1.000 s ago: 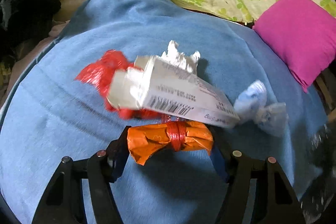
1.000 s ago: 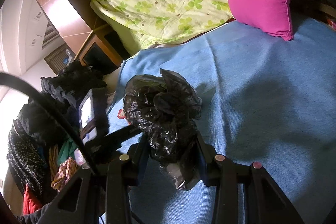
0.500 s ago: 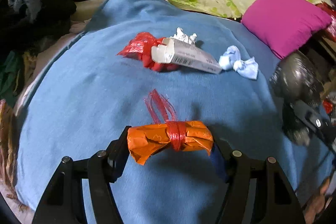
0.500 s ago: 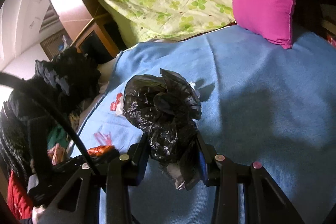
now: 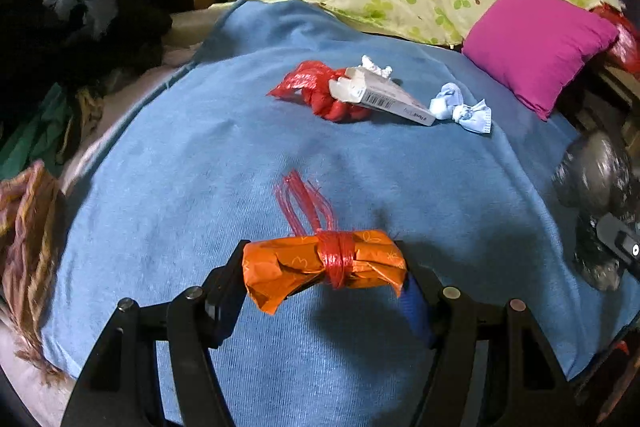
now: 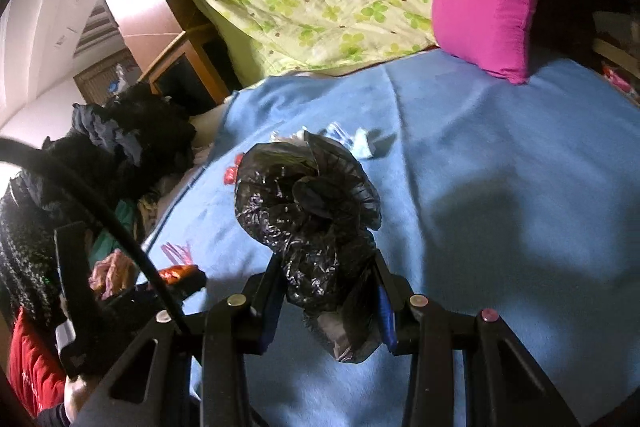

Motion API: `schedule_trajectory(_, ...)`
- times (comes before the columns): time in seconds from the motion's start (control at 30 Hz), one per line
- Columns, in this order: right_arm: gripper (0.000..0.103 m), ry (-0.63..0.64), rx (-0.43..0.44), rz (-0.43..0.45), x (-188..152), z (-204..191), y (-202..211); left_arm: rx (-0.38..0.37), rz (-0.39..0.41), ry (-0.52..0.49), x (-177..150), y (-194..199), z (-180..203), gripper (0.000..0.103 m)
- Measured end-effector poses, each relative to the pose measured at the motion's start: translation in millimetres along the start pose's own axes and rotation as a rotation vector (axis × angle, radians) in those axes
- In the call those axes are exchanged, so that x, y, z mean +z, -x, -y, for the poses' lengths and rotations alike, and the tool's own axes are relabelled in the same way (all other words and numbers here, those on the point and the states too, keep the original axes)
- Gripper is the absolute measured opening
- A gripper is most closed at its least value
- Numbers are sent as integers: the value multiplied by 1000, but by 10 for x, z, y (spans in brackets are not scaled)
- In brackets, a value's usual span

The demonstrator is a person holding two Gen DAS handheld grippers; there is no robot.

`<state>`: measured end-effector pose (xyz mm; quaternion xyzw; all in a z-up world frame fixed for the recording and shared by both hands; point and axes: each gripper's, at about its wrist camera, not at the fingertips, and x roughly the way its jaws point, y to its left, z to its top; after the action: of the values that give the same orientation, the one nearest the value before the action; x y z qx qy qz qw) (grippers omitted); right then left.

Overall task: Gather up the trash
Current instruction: 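Lift the orange bag with the left tool while the right tool holds the black bag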

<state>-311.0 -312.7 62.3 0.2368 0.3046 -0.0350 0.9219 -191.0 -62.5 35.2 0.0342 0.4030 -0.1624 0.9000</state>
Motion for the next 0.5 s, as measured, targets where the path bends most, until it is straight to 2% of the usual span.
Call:
schedule_trajectory(0.3, 42, 5, -26, 13, -76, 8, 109, -26, -3, 74, -35, -38, -187, 69)
schedule_trajectory(0.5, 42, 2, -26, 15, -89, 19, 112, -17, 13, 61, -55, -10, -170, 69)
